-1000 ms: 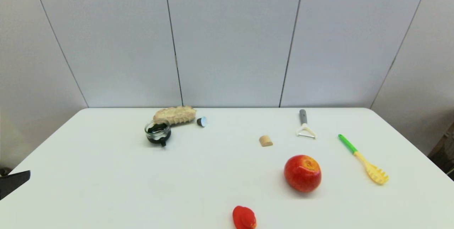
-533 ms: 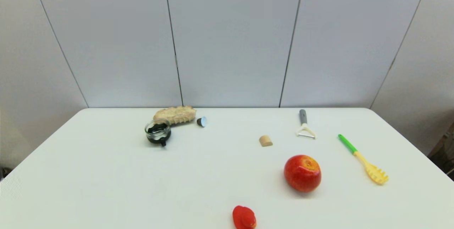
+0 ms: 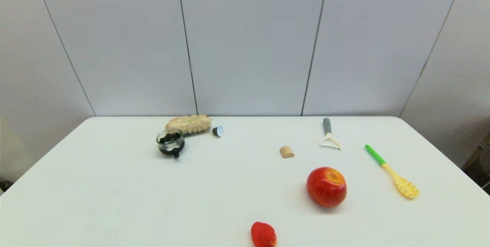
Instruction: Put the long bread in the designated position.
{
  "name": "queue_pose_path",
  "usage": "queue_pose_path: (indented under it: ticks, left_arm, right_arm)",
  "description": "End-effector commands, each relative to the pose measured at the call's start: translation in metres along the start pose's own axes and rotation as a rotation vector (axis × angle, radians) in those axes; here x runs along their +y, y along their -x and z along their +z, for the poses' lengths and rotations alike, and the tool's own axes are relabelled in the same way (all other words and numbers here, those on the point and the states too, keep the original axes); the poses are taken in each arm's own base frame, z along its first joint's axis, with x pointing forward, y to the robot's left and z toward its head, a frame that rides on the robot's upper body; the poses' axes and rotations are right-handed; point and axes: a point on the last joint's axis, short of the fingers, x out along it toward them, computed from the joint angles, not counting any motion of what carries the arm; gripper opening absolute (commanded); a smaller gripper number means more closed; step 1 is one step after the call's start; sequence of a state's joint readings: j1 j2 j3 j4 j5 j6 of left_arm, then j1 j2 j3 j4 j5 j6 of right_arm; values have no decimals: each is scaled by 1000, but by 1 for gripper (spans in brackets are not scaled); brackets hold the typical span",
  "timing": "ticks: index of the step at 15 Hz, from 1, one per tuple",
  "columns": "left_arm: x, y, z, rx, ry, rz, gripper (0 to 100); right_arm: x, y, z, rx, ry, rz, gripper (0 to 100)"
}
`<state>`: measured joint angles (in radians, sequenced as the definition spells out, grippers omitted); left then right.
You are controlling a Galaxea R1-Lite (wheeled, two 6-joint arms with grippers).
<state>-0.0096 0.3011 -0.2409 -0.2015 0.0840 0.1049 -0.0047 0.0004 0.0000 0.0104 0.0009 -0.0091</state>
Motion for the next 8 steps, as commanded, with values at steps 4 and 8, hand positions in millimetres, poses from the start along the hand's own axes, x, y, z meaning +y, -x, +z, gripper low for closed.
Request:
queue_pose_path:
  ticks: [4,8]
  left_arm:
    - [-6,24,-50,-62,-1,-88,100]
    - [-7,29,-70,-55,-3,-98,100]
  right_arm:
    - [0,0,0,0,0,1,100]
    - [0,0,0,0,0,1,100]
